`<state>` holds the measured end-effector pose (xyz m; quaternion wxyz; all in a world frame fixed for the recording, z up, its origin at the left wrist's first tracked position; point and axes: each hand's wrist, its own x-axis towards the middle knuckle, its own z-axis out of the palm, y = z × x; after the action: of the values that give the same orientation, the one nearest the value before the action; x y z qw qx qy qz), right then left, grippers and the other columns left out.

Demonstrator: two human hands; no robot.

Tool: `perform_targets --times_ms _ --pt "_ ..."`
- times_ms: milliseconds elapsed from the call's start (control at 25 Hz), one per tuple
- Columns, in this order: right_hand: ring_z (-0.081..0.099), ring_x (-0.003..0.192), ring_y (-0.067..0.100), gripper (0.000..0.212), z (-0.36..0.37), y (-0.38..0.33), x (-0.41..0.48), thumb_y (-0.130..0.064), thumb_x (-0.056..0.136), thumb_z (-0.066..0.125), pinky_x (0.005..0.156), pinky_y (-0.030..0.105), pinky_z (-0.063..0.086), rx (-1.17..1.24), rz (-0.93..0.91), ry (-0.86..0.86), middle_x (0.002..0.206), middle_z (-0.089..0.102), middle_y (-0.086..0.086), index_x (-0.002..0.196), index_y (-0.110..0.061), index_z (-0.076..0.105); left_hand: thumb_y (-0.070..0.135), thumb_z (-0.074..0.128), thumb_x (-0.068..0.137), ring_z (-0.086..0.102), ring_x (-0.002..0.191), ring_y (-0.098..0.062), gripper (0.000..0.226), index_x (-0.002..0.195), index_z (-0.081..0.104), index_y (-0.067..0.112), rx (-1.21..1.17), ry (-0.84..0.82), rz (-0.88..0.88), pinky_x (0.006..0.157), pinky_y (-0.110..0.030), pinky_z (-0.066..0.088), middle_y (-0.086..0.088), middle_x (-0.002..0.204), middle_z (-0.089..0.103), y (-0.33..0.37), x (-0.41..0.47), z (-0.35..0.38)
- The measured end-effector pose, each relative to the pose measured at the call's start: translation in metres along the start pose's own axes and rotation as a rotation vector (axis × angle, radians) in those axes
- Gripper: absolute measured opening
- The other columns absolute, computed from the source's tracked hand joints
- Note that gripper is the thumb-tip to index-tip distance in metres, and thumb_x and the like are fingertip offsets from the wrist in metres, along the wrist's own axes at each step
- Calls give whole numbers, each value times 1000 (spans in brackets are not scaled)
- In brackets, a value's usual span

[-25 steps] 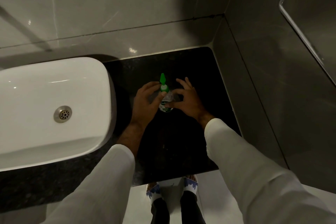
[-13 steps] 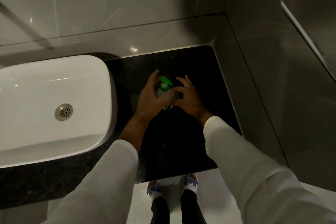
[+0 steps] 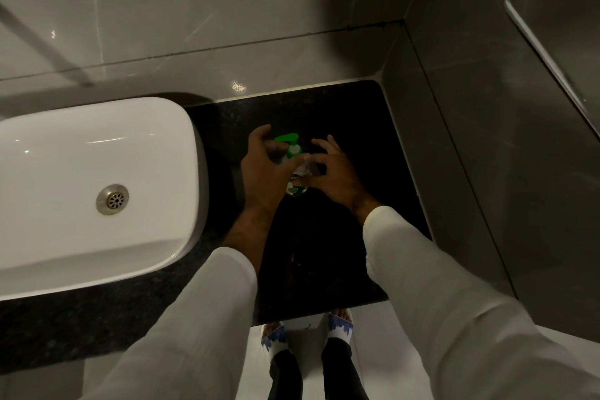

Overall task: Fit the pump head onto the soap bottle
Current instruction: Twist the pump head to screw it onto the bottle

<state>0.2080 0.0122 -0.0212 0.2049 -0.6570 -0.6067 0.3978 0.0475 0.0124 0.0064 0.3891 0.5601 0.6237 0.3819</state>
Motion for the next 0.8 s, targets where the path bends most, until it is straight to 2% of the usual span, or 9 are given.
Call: perform_targets --times_ms 80,120,160,240,320,400,560,680,800 --pt "7 157 24 49 -2 1 -1 -39 74 84 126 53 15 25 18 -1 161 35 -1 117 -17 74 15 85 83 69 121 -5 83 152 39 13 -110 -71 -57 108 -30 56 5 120 73 -4 3 -1" --pt "7 156 24 49 -3 1 0 -39 74 84 126 53 15 24 23 -4 162 35 0 116 -17 74 12 82 86 63 132 -12 86 157 32 13 -161 -138 -71 113 -33 52 0 131 70 -5 3 -2" --pt "7 156 25 48 -4 0 0 -39 74 84 126 53 14 14 26 -9 162 35 0 116 -17 74 12 81 87 57 137 -11 91 160 27 15 -177 -182 -74 114 -25 50 -2 140 64 -7 2 -3" --pt "7 156 25 47 -4 -3 -1 -39 75 83 126 54 14 -17 28 -11 162 35 -1 117 -19 74 24 88 79 60 122 3 88 152 38 22 -121 -140 -69 97 -7 51 2 135 63 -7 0 -1" --pt "8 156 25 49 -4 -4 -1 -39 76 83 126 54 15 -30 21 -15 161 35 -1 119 -19 73 37 92 72 64 98 6 59 121 59 29 13 18 -28 89 -18 59 12 109 65 -8 -1 2" --pt "8 156 25 50 -4 -4 -3 -38 76 84 126 53 15 -20 11 -22 161 36 0 120 -18 73 41 88 74 64 95 5 37 103 66 34 69 45 29 92 -29 61 18 100 64 -9 -1 0" --pt "9 156 26 46 -5 0 -3 -37 76 84 126 52 18 34 9 -21 161 37 0 115 -15 74 30 78 88 60 129 -11 33 120 72 28 -14 -166 47 111 -38 53 11 128 64 -7 0 -3" --pt "9 156 26 47 -2 -2 -3 -37 77 83 125 56 17 3 -8 -26 160 38 0 119 -19 73 34 87 80 69 109 -8 43 117 67 31 0 -87 50 94 -21 58 14 113 68 -3 -5 1" --pt "9 156 25 50 0 -5 -4 -36 75 85 125 56 16 6 -4 -11 160 37 0 120 -17 74 23 82 86 69 100 -3 38 121 69 19 56 -24 68 92 -24 61 4 113 73 -4 -3 4"
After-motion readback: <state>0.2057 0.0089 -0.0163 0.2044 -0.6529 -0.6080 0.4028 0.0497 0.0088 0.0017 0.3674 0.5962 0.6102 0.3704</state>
